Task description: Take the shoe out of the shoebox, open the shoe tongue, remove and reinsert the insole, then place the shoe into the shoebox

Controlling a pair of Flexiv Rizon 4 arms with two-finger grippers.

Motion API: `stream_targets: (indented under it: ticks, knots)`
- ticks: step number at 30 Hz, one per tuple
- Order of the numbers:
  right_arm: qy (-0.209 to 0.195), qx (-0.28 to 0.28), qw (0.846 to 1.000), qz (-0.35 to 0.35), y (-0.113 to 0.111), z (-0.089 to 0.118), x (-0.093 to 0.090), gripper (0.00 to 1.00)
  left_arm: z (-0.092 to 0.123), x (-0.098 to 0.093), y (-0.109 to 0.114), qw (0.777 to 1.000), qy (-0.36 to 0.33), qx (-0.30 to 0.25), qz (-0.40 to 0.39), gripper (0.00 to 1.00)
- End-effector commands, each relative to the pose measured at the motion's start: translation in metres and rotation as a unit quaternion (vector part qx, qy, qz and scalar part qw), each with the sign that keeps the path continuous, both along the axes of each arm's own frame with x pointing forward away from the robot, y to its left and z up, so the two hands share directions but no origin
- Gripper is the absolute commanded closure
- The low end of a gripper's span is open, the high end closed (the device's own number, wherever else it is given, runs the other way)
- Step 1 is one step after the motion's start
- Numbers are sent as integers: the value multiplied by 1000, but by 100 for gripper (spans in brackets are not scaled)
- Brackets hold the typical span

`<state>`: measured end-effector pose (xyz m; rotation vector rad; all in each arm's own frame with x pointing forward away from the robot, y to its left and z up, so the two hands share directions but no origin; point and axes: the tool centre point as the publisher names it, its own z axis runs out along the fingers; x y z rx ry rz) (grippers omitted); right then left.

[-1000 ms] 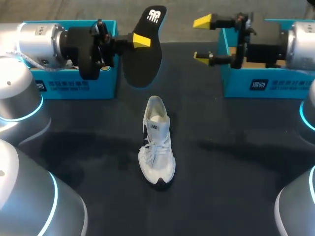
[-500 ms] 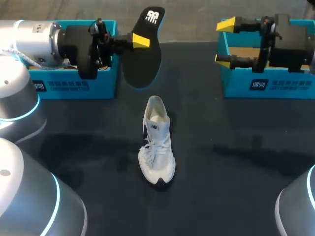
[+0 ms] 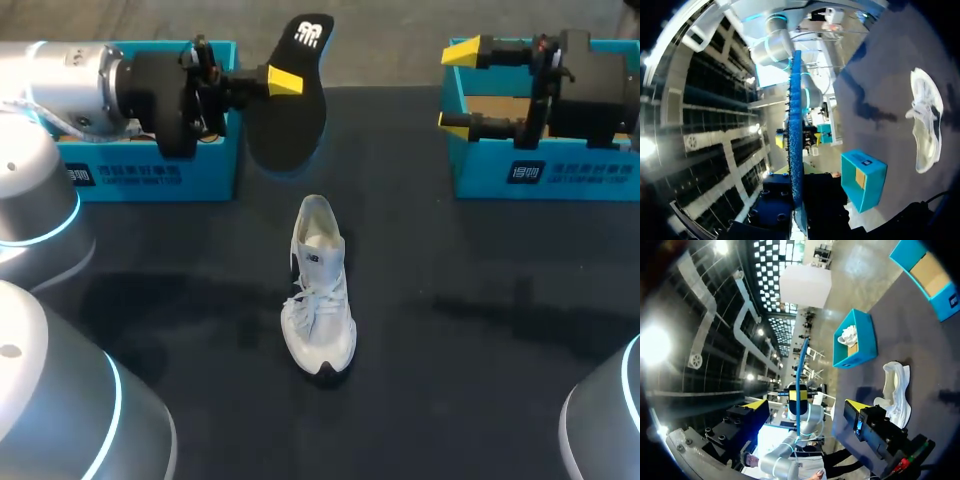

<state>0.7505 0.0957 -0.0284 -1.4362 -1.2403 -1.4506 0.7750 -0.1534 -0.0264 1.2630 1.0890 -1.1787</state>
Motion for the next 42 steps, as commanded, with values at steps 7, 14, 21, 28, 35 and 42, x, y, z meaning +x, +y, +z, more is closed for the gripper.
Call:
stream_targets:
  ticks: [7, 14, 21, 28, 35, 42]
  knots:
    - [1, -1, 1000, -1, 2, 0, 1, 0, 6, -6, 9, 969, 249, 9, -1, 100]
    - [1, -1, 1000, -1, 2, 0, 1, 0, 1, -2, 9, 900, 432, 29, -45, 100]
    - [1, -1, 1000, -1, 2, 0, 1, 0, 4, 2, 10, 754, 646, 23, -117, 100]
    - [1, -1, 1000, -1, 2, 0, 1, 0, 3, 3, 10, 715, 686, 22, -132, 100]
    - [1, -1, 1000, -1, 2, 0, 1, 0, 3, 3, 10, 715, 686, 22, -132, 100]
    - [1, -1, 1000, -1, 2, 0, 1, 0, 3, 3, 10, 715, 686, 22, -132, 100]
